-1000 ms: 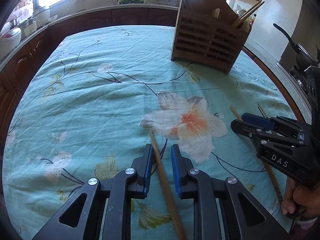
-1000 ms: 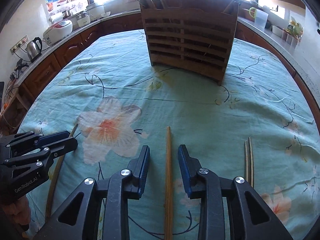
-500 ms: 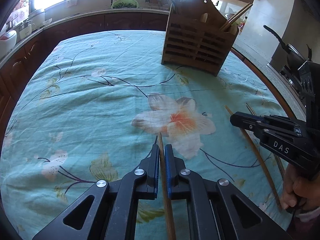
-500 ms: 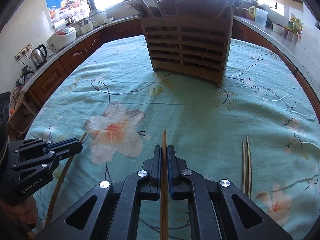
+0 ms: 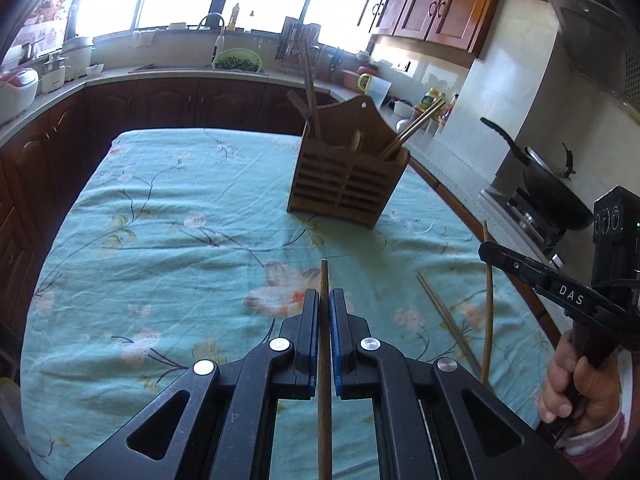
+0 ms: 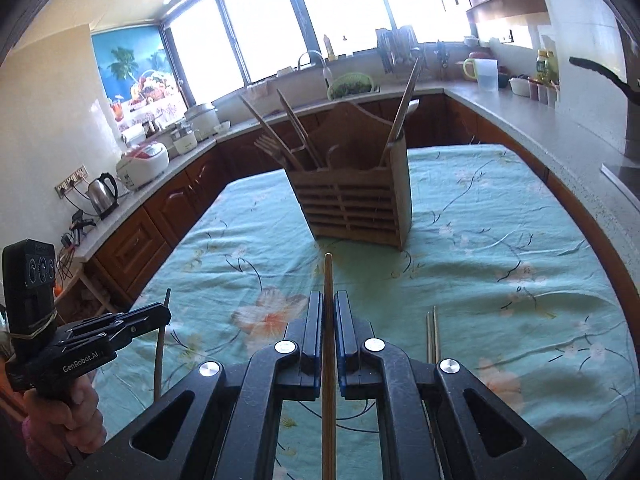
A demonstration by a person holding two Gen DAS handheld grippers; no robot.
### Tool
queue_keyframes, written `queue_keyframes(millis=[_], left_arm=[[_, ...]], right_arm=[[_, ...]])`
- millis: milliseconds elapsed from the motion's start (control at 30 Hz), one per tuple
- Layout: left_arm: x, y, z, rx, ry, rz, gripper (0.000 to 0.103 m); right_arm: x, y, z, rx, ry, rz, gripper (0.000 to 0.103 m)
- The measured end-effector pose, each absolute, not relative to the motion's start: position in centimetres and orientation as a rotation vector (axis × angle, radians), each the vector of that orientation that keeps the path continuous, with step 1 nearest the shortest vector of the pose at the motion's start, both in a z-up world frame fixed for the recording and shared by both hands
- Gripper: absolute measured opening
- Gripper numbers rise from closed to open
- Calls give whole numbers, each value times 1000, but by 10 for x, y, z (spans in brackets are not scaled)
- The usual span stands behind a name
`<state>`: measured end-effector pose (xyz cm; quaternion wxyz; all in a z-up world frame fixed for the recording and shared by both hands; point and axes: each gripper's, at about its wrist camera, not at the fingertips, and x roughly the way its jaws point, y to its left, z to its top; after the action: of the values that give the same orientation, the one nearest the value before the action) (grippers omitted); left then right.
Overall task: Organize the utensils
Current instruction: 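Lift the wooden chopstick with the left tool to the holder while the right tool carries its own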
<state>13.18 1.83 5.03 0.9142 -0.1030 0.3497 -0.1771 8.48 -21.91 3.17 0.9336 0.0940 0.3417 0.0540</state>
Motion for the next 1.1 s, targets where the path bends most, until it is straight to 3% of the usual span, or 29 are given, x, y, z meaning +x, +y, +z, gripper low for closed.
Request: queue_keyframes(millis=[300, 1100], left_arm=[[98, 42, 87, -250, 609, -395, 4], [125, 43, 102, -271, 557, -370, 4]], right_arm=[[71, -231, 80, 215, 559, 97, 5], [86, -249, 95, 246, 522, 88, 5]])
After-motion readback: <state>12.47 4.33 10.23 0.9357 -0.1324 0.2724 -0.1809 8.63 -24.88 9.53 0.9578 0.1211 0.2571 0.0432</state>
